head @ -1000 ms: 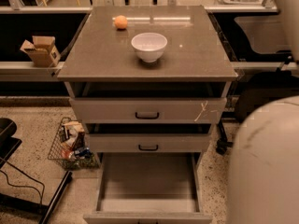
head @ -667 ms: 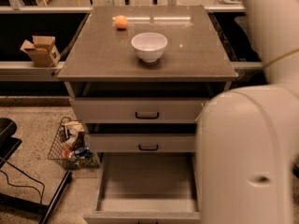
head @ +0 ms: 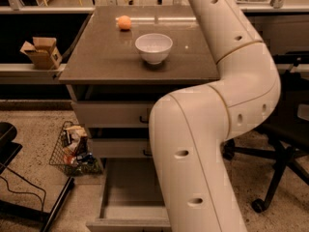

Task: Place orange into bottom drawer

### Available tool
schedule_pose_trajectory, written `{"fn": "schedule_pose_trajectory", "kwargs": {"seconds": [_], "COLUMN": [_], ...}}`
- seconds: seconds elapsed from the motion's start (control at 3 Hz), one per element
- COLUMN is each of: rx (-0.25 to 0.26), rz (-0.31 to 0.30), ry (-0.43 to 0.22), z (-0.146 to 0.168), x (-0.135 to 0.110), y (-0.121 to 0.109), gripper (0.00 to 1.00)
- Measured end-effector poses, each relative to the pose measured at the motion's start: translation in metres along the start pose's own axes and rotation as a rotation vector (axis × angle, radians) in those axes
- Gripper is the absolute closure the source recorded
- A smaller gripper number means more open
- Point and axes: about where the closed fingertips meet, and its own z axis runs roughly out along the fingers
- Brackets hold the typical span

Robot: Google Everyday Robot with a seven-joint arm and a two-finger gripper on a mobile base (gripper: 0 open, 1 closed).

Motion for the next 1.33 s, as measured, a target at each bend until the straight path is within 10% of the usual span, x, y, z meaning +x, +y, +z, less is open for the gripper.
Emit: {"fn": "schedule_pose_trajectory", "kwargs": {"seconds": [0.67, 1.33], "rx": [-0.097, -0.074], "rz": [0.068, 0.099], "ry": [0.049, 0.053], "z": [0.076, 0.103], "x": [0.032, 0.034], "y": [0.044, 0.054], "gripper": [0.0, 0.0]}}
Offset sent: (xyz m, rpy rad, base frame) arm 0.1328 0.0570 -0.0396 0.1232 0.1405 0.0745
